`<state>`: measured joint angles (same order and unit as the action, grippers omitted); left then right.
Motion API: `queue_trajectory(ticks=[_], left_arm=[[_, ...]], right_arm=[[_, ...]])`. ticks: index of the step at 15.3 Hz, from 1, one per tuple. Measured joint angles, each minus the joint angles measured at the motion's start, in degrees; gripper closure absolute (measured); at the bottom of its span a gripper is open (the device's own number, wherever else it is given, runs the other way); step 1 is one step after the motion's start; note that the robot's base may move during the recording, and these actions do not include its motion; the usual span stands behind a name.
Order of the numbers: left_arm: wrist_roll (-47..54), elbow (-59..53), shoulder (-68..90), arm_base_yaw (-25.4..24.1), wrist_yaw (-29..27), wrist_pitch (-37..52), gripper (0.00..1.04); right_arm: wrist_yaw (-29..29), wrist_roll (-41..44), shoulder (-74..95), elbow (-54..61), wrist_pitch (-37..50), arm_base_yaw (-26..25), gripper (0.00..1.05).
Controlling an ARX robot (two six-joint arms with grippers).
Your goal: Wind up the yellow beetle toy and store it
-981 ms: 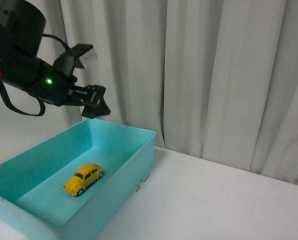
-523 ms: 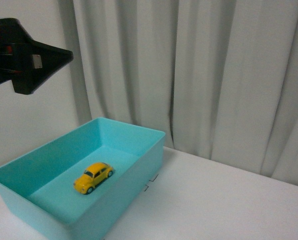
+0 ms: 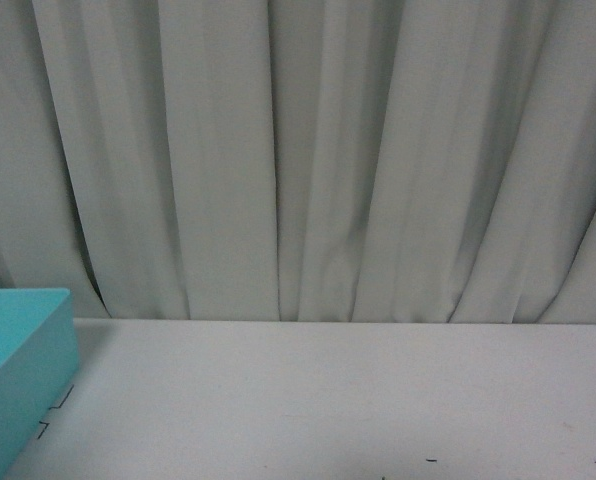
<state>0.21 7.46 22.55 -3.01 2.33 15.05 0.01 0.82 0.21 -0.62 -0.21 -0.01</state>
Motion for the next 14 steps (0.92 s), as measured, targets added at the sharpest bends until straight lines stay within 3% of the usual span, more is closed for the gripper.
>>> queue_trajectory(ticks=[2,13,14], left_arm=[[0.0,-1.5,-2.0,3.5,-1.3,-0.6,1.03],[0.0,-6.9,-12.9,3.0,-2.3,-5.9,1.03],[0.0,-6.9,-19.2,3.0,-2.2,-14.8,1.03]], right_arm=[[0.0,0.0,0.0,0.0,0.0,0.0,0.07],[0.0,0.0,0.0,0.0,0.0,0.0,0.07],[0.0,0.0,0.0,0.0,0.0,0.0,0.07]])
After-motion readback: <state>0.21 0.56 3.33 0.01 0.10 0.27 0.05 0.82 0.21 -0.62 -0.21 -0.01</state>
